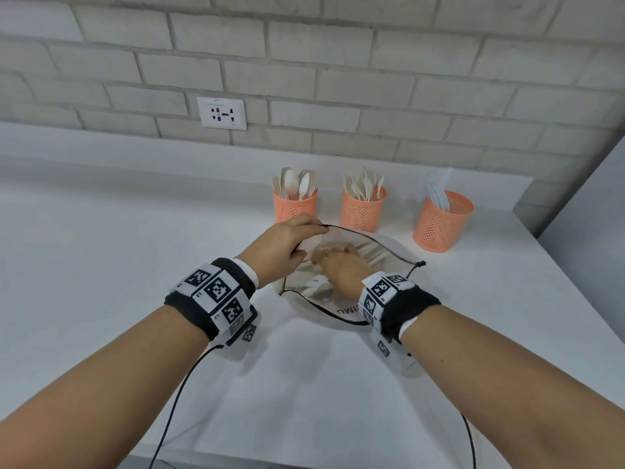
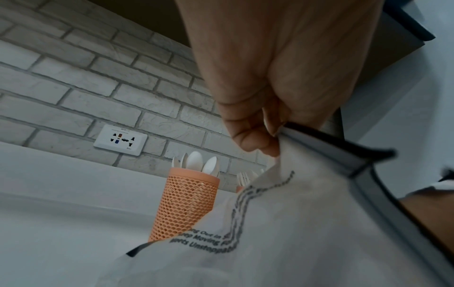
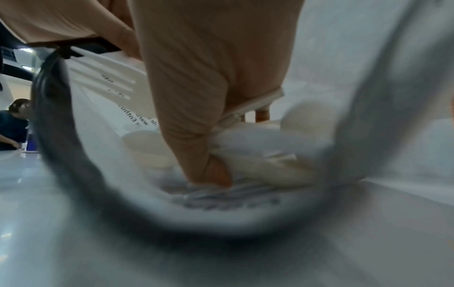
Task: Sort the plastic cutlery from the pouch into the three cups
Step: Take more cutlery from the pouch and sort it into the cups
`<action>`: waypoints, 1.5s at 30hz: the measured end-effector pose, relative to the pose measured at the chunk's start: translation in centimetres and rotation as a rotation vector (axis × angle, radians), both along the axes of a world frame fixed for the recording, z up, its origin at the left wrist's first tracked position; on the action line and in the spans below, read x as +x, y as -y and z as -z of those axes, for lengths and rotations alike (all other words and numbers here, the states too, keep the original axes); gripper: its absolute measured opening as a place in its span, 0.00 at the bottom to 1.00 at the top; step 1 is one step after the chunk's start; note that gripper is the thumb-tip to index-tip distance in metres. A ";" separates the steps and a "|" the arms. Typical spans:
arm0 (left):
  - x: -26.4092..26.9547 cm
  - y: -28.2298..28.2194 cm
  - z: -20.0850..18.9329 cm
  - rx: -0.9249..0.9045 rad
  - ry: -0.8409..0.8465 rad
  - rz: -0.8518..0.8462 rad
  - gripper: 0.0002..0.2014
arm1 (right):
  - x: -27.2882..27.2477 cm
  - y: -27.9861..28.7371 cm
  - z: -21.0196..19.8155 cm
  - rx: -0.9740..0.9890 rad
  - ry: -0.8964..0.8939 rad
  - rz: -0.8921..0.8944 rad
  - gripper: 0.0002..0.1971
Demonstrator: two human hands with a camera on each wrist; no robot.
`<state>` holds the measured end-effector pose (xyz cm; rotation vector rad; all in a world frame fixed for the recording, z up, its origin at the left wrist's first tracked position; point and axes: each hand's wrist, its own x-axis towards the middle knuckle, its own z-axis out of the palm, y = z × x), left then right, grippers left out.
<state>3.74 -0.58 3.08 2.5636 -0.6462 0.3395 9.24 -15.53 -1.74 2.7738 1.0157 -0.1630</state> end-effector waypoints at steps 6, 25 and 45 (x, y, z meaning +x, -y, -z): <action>0.2 -0.1 0.1 -0.012 0.003 0.016 0.26 | -0.3 1.8 -0.6 0.180 -0.012 -0.094 0.19; 0.1 -1.7 0.2 0.179 -0.257 -0.088 0.36 | -0.9 3.6 -2.0 0.431 -0.224 0.010 0.12; 1.1 -1.3 -0.6 -0.040 -0.307 -0.133 0.28 | -4.2 5.5 -6.0 1.262 -0.270 0.122 0.07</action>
